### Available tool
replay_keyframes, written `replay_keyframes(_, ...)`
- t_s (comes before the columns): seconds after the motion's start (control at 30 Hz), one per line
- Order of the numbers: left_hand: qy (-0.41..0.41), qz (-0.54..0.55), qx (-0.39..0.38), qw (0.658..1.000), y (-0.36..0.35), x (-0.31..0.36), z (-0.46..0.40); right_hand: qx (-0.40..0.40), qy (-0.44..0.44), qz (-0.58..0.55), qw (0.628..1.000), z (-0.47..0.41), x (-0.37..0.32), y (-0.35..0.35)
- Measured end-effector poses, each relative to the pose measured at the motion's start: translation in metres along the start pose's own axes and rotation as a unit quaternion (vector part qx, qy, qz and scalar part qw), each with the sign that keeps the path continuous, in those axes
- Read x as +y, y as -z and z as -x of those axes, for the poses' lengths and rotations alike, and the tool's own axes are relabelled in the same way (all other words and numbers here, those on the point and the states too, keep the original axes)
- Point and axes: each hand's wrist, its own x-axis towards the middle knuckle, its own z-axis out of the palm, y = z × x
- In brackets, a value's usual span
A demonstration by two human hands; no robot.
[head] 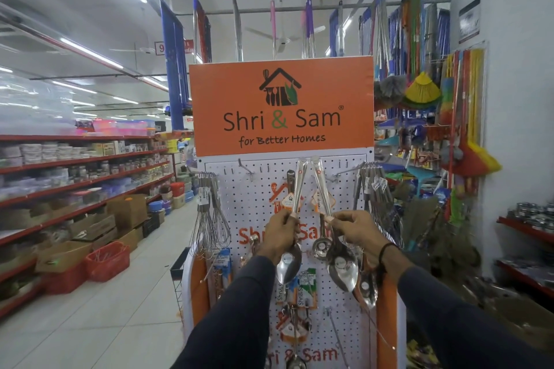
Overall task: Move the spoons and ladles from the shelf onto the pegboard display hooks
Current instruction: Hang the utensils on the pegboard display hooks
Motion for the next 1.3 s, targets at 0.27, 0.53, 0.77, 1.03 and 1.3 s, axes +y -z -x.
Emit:
replay_keyframes(0.27, 0.036, 0.016, 0.005, 0.999, -0.002, -0.011, 0.002, 0.002, -0.003, 0.013, 1.000, 0.002, -0.001, 0.002)
replay_keyframes(0.53, 0.042, 0.009, 0.025, 0.999, -0.002, -0.027, 0.003, -0.007, -0.013, 0.017, 1.000, 0.004, 0.001, -0.004)
replay_keyframes(0.77, 0.066, -0.024, 0.024, 0.997, -0.003, -0.026, -0.012, -0.051, -0.011, 0.044, 0.998, -0.002, 0.005, -0.018)
replay_keyframes(1.03, 0.071, -0.023, 0.010, 0.997, -0.001, -0.040, -0.045, -0.028, -0.011, 0.065, 0.997, -0.017, 0.020, -0.044)
replay_keyframes(1.3, 0.062, -0.012, -0.005, 0.998, -0.002, -0.057, -0.078, -0.049, 0.039, 0.023, 0.998, -0.029, 0.030, -0.043)
